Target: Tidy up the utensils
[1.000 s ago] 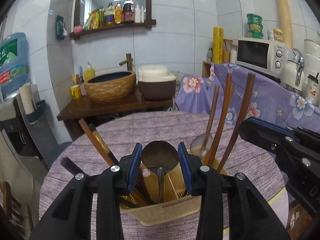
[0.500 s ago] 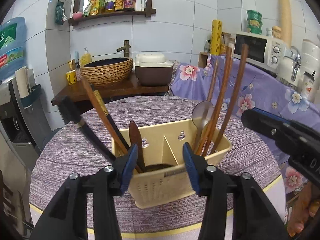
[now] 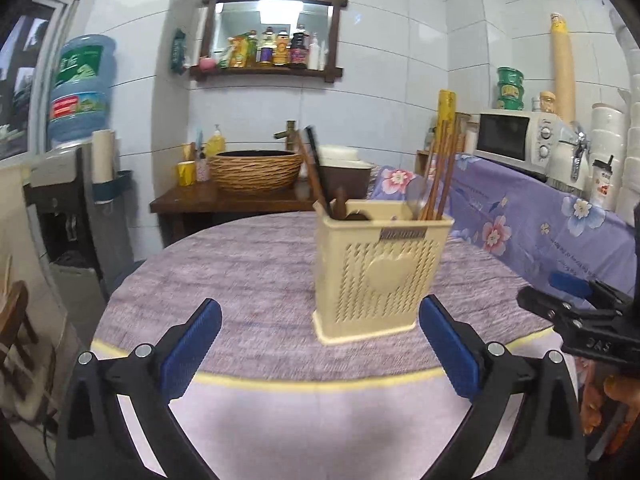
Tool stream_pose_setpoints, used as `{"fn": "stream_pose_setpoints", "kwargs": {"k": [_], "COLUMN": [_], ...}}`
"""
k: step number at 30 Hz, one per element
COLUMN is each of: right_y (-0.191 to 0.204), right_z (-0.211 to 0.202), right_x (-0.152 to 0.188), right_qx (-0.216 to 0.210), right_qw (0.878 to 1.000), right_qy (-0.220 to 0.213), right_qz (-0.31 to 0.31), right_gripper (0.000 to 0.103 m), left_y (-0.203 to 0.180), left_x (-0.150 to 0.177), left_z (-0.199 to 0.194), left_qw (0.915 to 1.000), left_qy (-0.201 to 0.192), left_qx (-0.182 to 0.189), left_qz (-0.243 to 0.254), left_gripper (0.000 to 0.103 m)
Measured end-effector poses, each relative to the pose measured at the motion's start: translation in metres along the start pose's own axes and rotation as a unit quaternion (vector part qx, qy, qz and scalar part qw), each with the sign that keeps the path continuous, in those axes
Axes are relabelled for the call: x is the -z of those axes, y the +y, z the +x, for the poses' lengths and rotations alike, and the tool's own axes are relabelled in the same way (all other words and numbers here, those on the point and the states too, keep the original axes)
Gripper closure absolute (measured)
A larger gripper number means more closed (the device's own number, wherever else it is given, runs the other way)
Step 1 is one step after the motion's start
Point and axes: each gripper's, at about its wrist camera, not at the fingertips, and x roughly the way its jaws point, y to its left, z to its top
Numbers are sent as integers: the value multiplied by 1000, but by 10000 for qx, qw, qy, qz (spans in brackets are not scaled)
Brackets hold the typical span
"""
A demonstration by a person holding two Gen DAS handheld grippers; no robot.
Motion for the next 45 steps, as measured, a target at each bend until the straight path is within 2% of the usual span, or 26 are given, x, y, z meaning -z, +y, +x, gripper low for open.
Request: {"fn": "stream_pose_setpoints", "kwargs": {"k": [4,8,17,22,45], "right_y": [13,31,49,53,51], "right_z": [-19,-47,-109,-111,-108], "right_x": [40,65,80,79,77], "right_qx": [-185,-355,-708,-762,-606], "right_qw": [9998,9992,9963,9958,9972], "right_qy": [93,3,-409,-390,-336], "right_qz": [28,-190,-281,-325,-279], "right_gripper": [8,6,6,6,6], "left_y": [6,0,-5,-8,5], "left_x": [28,43,56,58,66], "left_z": [-26,-50,-96,-102,-100], "left_qw": [9994,9993,9985,9986,9979], "left_qy": [-112,-172,-379,-415,-265], "left_qx": [-37,-100,-133,-180,-215], "left_qz": [-334,-319,-359,-273,-559], "left_gripper": [5,5,5,5,5]}}
